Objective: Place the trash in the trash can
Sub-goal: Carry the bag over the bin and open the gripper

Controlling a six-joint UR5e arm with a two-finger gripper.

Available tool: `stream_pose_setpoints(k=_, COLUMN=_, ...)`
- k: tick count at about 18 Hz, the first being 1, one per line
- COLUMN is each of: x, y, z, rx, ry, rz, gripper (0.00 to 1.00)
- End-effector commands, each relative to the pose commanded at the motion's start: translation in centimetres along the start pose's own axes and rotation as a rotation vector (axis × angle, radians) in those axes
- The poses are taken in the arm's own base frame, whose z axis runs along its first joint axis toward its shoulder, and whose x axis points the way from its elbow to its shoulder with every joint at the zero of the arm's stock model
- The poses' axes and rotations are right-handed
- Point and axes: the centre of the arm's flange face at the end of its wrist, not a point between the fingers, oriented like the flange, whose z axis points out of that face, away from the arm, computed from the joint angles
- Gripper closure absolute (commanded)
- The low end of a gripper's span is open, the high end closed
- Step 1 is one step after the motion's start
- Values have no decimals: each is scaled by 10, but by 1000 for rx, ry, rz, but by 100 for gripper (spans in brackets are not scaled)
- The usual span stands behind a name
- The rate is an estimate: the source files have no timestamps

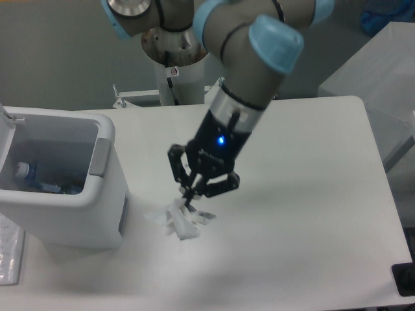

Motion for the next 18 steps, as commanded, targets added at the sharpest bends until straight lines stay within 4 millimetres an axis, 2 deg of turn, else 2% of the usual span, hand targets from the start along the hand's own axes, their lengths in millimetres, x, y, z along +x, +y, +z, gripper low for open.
stream_pose_setpoints(k=3, x=29, y=-8, z=-8, rx=39, ry=39, rz=25, gripper=100)
stream_pose_setpoints(k=7, x=74, y=-4, z=2, rx=40, ry=104, rz=24, gripper=100)
stream_pose_setpoints(k=13, x=127, y=35, z=14, rx=8, ry=147, rz=44, gripper=99)
stream_pose_setpoints(k=14, x=133, y=39, z=19, rx=6, ry=154, rz=52, gripper=94)
stream_pose_setpoints(k=15, x=139, y=41, z=26, rx=2, ry=164, rz=64, gripper=83)
stream_pose_setpoints(k=17, x=150, y=40, z=40, rx=-1, ry=183, rz=89, gripper=69)
stream_pose_setpoints(k=18, x=149, y=40, z=46, rx=-6, ry=190, rz=93, gripper=39)
